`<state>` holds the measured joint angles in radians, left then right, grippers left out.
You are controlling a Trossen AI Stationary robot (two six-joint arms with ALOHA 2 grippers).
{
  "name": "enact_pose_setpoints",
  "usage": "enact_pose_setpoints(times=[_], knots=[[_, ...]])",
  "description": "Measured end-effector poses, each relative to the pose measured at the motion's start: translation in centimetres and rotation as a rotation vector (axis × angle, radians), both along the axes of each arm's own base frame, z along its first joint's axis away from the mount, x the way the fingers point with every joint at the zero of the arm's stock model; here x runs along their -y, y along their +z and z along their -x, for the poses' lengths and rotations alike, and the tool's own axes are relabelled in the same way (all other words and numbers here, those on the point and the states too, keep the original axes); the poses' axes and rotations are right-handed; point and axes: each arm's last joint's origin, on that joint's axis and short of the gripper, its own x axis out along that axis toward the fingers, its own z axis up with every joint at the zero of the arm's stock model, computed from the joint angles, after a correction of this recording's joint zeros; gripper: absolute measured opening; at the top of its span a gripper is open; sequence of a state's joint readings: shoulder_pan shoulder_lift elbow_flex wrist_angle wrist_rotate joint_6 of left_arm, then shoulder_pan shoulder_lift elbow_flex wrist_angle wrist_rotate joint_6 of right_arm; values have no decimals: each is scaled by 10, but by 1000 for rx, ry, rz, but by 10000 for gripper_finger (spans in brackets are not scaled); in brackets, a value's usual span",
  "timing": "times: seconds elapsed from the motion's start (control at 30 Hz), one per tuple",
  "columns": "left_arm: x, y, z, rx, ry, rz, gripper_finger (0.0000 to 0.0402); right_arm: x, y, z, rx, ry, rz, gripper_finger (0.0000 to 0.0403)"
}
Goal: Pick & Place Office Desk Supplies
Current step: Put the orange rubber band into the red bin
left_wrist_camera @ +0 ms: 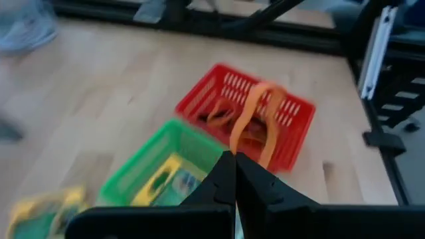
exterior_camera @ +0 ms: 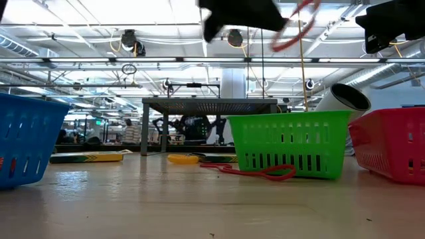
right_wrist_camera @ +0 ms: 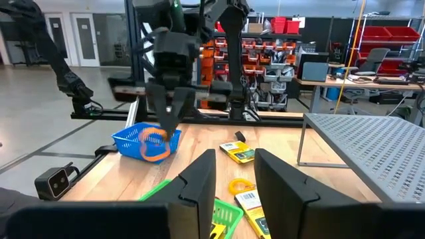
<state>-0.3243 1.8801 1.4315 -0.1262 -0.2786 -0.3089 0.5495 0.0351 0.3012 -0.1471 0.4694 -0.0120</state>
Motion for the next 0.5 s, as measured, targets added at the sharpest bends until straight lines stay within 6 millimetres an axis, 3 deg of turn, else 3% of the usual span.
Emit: enact_pose_setpoints(times=[0.23, 0.5], knots=[[6, 5, -54, 45, -166, -25, 0, 0, 0, 0, 0, 0, 0, 94], [5, -10, -109, 73, -205, -19, 0, 0, 0, 0, 0, 0, 0, 94]])
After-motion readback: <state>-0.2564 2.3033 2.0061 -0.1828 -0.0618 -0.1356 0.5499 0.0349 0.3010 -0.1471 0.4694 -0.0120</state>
